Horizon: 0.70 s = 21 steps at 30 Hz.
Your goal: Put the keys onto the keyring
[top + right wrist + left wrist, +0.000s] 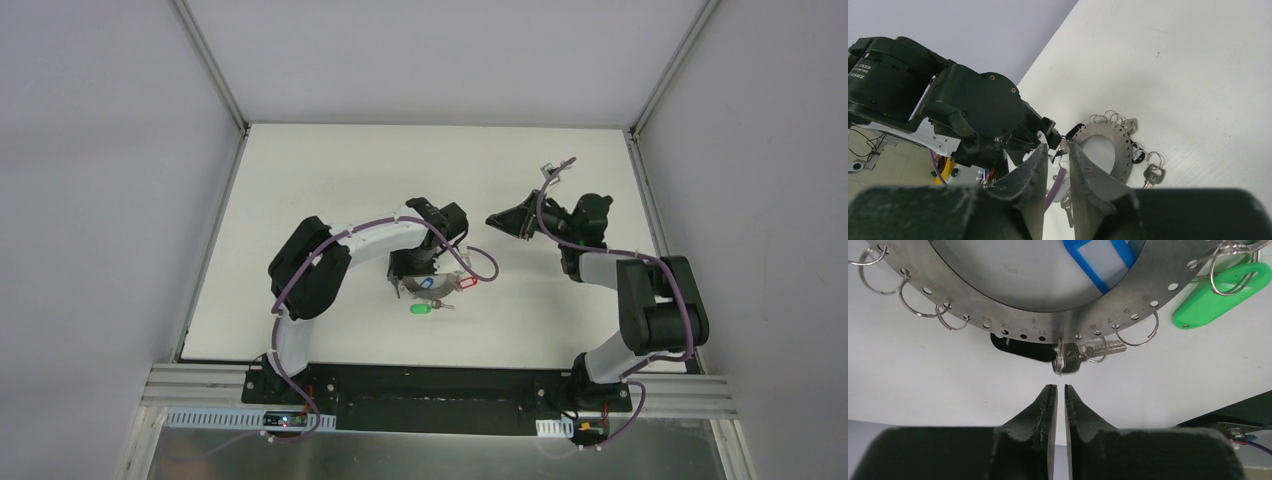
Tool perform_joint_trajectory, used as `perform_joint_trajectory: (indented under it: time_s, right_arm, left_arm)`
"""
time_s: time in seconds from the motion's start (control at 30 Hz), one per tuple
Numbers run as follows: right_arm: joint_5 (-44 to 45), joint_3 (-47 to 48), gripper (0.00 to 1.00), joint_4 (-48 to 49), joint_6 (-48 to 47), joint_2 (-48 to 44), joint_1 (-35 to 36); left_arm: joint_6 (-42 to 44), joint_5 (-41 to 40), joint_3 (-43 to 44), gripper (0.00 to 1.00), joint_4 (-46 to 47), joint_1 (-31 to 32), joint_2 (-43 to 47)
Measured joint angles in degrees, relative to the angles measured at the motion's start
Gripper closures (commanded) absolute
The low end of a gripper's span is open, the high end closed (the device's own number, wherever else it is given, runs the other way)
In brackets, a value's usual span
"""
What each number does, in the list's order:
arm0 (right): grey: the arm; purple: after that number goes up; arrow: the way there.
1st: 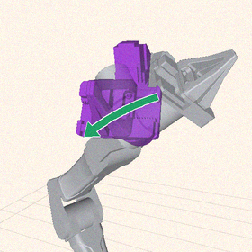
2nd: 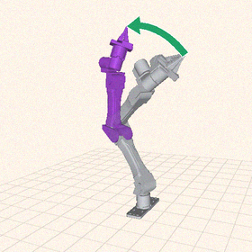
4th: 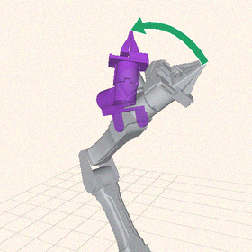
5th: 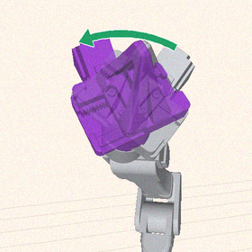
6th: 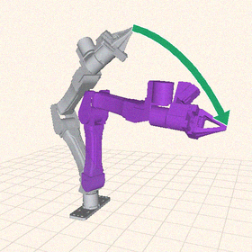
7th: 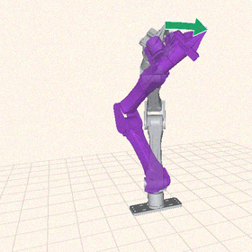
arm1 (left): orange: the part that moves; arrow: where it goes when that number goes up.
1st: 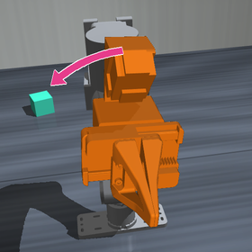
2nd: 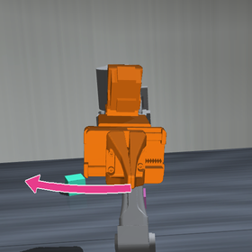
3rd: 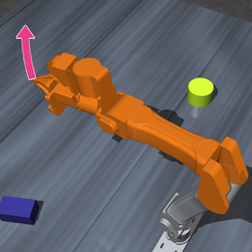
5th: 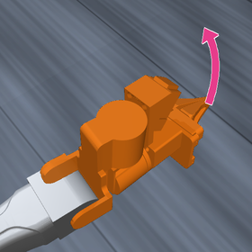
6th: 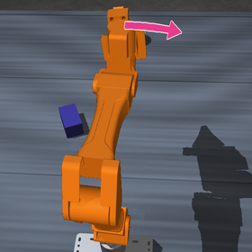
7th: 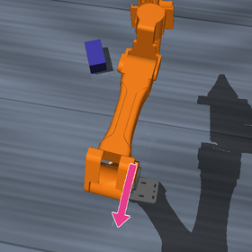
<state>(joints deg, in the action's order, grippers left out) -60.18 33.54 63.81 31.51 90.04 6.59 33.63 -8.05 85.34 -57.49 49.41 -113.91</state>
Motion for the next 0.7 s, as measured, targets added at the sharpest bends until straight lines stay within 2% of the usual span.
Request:
perform_joint_trajectory:
  time_s: [0.23,0.43,0.53,0.6,0.63,0.7]
  right_arm:
    - [0.31,0.00,0.62,-2.93,-3.34,-2.86,-2.19]
    - [0.96,0.04,0.44,-7.80,-7.74,-7.17,-4.66]
    - [1.31,0.94,0.44,-13.84,-12.20,-10.05,-5.53]
    - [1.38,2.38,0.44,-18.51,-14.34,-12.13,-6.03]
    - [1.38,3.43,0.05,-21.05,-15.19,-12.90,-6.34]
    - [1.55,5.73,0.01,-26.08,-17.29,-13.86,-7.28]
  left_arm:
    - [-1.42,0.02,-1.25,0.67,0.59,-0.42,0.28]
    - [-1.95,0.00,-3.67,0.52,1.60,-2.08,3.63]
    - [-2.69,0.04,-5.31,0.43,2.95,-3.61,7.48]
    - [-3.17,0.11,-6.01,0.31,3.56,-5.07,10.62]
    - [-3.37,0.31,-6.29,0.28,4.11,-6.10,12.41]
    - [-4.33,0.96,-6.67,0.20,5.29,-8.48,15.89]
